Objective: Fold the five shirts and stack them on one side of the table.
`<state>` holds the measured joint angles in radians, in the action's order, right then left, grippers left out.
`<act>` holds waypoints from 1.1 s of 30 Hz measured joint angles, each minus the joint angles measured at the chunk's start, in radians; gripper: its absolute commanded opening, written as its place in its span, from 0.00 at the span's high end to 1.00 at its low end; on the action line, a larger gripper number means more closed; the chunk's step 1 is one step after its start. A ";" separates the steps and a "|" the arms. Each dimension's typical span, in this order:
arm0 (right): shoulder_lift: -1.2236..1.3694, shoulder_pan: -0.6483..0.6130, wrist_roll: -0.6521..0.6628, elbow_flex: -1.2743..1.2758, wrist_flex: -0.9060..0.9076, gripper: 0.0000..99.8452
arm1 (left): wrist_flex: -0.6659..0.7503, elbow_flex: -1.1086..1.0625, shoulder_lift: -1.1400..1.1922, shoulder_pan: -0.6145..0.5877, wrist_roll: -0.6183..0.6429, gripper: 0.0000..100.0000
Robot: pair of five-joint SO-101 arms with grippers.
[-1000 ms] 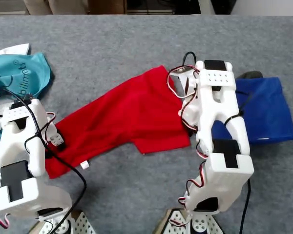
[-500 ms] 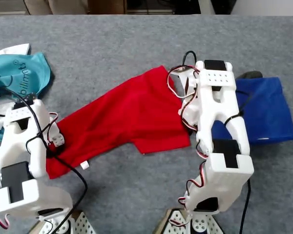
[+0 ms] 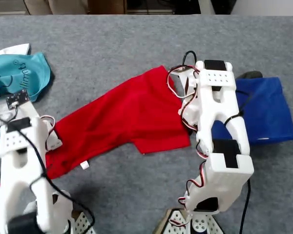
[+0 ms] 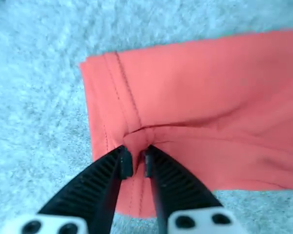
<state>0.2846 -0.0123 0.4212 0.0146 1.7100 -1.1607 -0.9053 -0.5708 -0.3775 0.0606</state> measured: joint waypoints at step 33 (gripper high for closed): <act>0.000 0.000 0.041 0.002 0.000 0.90 | 0.173 -0.011 0.233 -0.021 0.000 0.84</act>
<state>0.2846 -0.0123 0.4626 0.0161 1.7100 -0.9874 -0.9160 -0.3376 -0.3989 0.0606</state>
